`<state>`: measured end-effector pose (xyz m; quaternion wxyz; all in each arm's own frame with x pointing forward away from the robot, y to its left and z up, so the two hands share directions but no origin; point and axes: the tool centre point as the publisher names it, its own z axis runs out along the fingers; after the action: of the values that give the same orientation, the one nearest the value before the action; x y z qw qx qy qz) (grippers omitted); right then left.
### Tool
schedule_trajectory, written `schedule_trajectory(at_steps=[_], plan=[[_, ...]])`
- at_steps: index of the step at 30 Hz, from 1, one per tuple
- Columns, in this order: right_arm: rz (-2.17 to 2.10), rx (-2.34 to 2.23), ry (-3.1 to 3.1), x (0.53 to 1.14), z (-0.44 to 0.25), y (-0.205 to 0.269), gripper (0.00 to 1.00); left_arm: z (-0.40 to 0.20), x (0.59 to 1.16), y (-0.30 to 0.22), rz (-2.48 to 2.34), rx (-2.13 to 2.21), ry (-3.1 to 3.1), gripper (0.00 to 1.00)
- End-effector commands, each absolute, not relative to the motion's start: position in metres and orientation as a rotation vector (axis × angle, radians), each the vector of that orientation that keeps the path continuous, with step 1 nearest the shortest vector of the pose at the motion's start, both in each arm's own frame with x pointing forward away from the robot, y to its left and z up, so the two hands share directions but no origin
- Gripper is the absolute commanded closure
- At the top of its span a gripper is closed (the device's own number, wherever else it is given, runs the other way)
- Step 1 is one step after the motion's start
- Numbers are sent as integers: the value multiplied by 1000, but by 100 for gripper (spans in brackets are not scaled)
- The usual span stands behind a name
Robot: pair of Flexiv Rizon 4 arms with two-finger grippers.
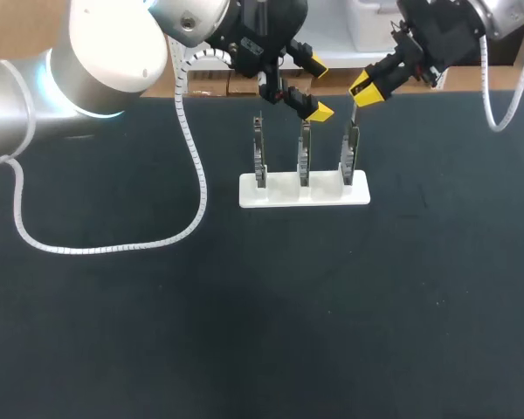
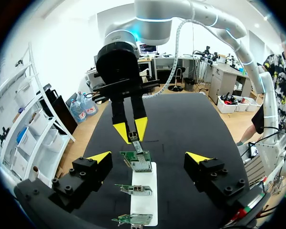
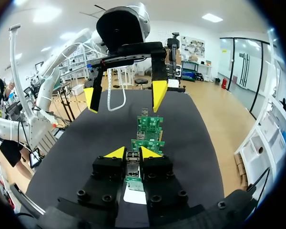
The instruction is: Pick up the optical module with the left hand, and insert it into the network port with the right hand.
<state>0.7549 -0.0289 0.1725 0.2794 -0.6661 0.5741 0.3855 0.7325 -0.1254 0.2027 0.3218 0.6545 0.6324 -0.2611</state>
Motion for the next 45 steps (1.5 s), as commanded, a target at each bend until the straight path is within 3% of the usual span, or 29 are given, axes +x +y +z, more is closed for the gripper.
schedule_trajectory(at_steps=[1, 45], plan=[[1031, -1774, 1544, 750, 169, -29, 100, 204, 733, -126, -683, 1723, 1668, 0], [925, -1832, 1535, 741, 175, -26, 100, 204, 733, -126, -683, 1723, 1668, 0]])
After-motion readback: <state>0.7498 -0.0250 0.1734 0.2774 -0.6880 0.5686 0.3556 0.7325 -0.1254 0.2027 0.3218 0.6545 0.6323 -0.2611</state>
